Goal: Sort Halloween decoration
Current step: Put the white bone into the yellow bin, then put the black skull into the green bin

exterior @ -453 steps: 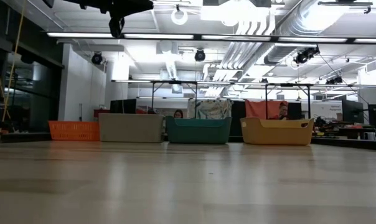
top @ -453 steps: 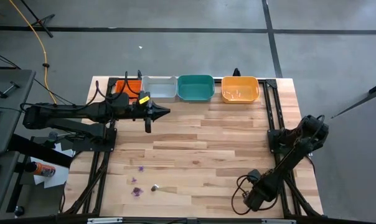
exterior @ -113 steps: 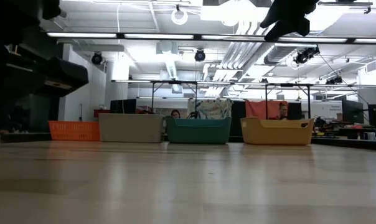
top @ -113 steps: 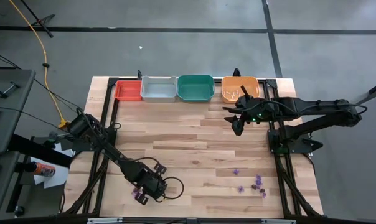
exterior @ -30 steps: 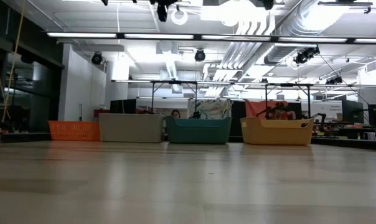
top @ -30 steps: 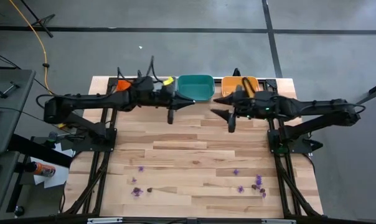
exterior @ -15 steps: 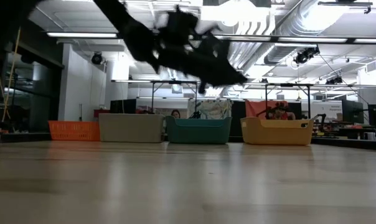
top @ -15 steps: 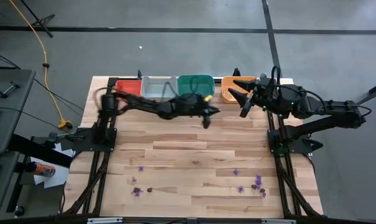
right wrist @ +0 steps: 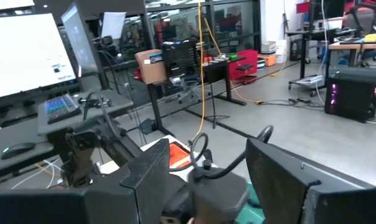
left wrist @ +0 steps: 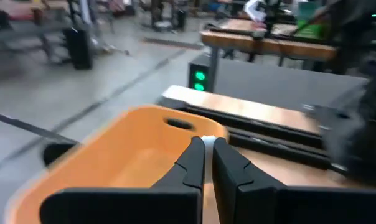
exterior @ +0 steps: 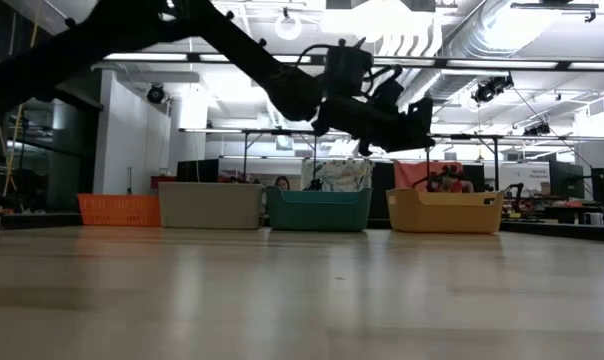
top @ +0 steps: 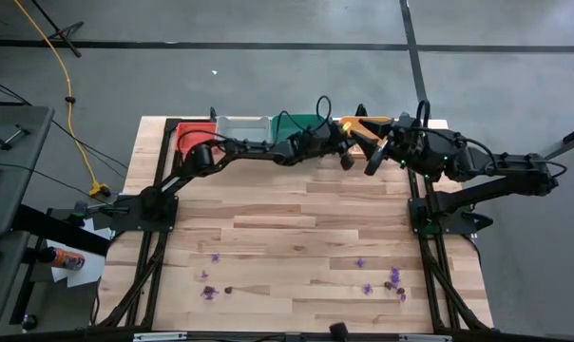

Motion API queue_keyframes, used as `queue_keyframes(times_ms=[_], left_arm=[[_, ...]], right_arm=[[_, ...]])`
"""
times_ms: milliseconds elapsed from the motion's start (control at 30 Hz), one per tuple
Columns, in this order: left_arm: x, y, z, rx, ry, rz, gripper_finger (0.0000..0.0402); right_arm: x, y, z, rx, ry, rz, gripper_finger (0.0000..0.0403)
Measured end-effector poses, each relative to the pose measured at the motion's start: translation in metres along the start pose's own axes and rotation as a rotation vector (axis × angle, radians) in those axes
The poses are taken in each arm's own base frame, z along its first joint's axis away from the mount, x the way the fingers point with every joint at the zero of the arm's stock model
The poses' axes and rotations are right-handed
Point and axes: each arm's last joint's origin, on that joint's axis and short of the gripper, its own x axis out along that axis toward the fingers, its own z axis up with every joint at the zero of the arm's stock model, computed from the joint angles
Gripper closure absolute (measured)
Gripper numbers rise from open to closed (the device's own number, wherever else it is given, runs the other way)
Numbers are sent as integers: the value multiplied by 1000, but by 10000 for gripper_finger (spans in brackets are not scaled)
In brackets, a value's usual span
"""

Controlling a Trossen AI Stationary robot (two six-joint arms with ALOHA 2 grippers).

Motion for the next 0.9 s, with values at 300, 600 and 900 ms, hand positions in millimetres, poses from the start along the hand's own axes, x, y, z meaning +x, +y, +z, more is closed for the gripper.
queue_keyframes(times_ms=[300, 600, 900], left_arm=[[11, 36, -15, -48, 35, 77, 394], [11, 37, -13, -80, 23, 77, 305], [6, 38, -2, -131, 50, 62, 225]], right_arm=[[0, 0, -1, -3, 11, -5, 199], [0, 0, -1, -11, 12, -4, 199], [0, 0, -1, -11, 12, -2, 199]])
